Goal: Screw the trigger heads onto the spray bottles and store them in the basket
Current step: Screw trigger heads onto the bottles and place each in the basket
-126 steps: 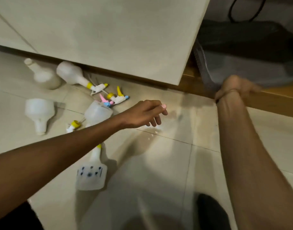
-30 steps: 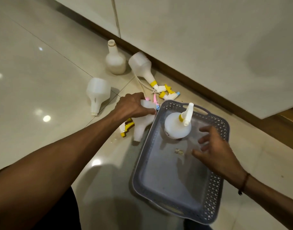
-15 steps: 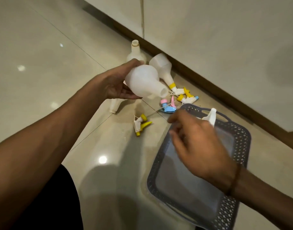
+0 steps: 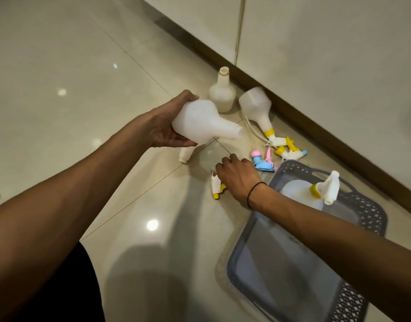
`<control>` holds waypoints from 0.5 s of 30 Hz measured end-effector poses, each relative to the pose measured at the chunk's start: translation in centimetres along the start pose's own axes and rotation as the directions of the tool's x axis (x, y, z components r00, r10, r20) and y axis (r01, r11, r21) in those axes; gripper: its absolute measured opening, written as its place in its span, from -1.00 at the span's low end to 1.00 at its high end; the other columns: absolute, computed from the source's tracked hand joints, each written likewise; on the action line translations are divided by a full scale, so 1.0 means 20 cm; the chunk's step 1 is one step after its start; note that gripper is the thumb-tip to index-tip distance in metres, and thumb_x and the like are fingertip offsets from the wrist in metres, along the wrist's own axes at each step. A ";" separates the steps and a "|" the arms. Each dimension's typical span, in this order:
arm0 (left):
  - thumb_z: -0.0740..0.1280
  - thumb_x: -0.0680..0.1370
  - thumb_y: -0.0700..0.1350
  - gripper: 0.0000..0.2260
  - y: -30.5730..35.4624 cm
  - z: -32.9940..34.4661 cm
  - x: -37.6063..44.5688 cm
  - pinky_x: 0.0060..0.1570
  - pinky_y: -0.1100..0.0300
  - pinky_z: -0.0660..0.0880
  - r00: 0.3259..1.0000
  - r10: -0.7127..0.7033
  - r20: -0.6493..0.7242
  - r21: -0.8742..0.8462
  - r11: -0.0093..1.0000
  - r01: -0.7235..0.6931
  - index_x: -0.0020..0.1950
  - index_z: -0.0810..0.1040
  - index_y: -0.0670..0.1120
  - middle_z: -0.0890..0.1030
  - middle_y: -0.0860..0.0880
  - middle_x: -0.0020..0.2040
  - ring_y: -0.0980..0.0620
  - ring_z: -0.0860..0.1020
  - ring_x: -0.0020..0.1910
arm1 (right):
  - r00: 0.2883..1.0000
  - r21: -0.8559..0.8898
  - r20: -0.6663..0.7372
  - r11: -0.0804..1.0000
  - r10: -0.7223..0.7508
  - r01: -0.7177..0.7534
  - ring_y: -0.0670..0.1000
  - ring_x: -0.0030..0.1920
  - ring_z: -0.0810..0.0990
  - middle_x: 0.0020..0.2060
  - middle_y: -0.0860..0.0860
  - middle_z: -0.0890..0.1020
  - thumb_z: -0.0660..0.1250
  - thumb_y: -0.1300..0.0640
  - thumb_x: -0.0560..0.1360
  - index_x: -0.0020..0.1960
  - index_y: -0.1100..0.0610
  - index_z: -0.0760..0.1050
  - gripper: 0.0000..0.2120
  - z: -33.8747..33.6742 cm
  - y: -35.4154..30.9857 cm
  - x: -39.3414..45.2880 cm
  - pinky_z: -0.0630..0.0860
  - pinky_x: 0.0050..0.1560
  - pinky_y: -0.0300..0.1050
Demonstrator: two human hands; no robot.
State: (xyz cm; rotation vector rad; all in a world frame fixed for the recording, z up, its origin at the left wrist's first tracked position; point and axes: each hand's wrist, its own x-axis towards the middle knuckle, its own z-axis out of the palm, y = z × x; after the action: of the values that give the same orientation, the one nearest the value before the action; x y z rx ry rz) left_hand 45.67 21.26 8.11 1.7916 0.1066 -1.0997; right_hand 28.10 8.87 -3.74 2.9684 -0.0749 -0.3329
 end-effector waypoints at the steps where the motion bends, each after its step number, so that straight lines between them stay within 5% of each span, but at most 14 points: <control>1: 0.47 0.46 0.30 -0.52 0.00 -0.01 0.00 -0.27 0.01 0.74 1.000 0.001 -0.008 -0.003 1.000 -0.001 0.21 0.59 0.02 0.78 -0.10 -0.25 -0.20 0.80 -0.17 | 0.999 0.009 -0.020 0.999 -0.034 0.034 0.17 0.19 0.55 0.12 0.09 0.61 0.35 0.20 0.58 0.24 0.12 0.50 -0.76 0.01 0.01 -0.01 0.35 -0.16 0.01; 5: 0.46 0.46 0.30 -0.47 0.00 -0.06 -0.01 -0.23 0.01 0.74 0.999 0.015 -0.032 -0.020 1.000 -0.016 0.29 0.59 0.01 0.75 -0.15 0.02 -0.20 0.80 -0.11 | 0.987 0.116 -0.158 0.992 -0.025 0.044 0.19 0.06 0.58 -0.01 0.08 0.62 0.44 0.05 0.52 0.12 0.11 0.50 -0.76 -0.07 0.03 -0.07 0.29 -0.27 -0.01; 8: 0.47 0.44 0.29 -0.43 0.02 -0.09 -0.03 -0.17 -0.01 0.74 0.999 0.030 -0.027 -0.058 0.998 -0.032 0.34 0.60 0.01 0.74 -0.14 0.05 -0.18 0.80 -0.11 | 0.922 0.451 -0.353 0.892 0.157 0.021 0.24 -0.06 0.59 -0.12 0.11 0.61 0.38 0.33 0.43 0.15 0.14 0.49 -0.69 -0.18 0.07 -0.14 0.44 -0.30 0.05; 10: 0.46 0.43 0.29 -0.44 0.03 -0.12 -0.03 -0.09 -0.03 0.75 0.999 0.032 -0.032 -0.097 0.995 -0.035 0.33 0.61 0.02 0.75 -0.12 0.03 -0.19 0.79 -0.11 | 0.873 0.780 -0.331 0.624 0.359 0.039 0.18 -0.10 0.66 -0.13 0.11 0.64 0.27 0.44 0.48 0.20 0.18 0.49 -0.65 -0.29 0.10 -0.20 0.62 -0.21 0.11; 12: 0.46 0.44 0.29 -0.44 0.04 -0.15 -0.04 -0.08 -0.03 0.75 0.999 0.030 -0.030 -0.139 0.990 -0.034 0.35 0.61 0.03 0.76 -0.11 0.01 -0.18 0.79 -0.08 | 0.861 0.971 -0.206 0.207 0.466 0.120 0.11 -0.12 0.71 -0.11 0.16 0.67 0.28 0.49 0.50 0.25 0.26 0.49 -0.65 -0.39 0.14 -0.25 0.71 -0.13 0.05; 15: 0.45 0.47 0.28 -0.45 0.03 -0.16 -0.04 -0.12 -0.02 0.75 1.000 0.019 -0.011 -0.195 0.981 -0.021 0.38 0.61 0.05 0.77 -0.09 0.04 -0.15 0.79 -0.04 | 0.857 0.901 -0.060 -0.341 0.512 0.267 0.12 -0.12 0.66 -0.06 0.15 0.65 0.37 0.42 0.47 0.16 0.31 0.53 -0.72 -0.52 0.22 -0.33 0.67 -0.10 0.01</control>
State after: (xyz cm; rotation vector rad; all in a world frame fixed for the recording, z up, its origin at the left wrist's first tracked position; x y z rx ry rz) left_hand 47.47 23.64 9.44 1.6188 0.1951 -1.0303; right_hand 23.79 6.54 8.40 4.3396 -1.4500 1.5099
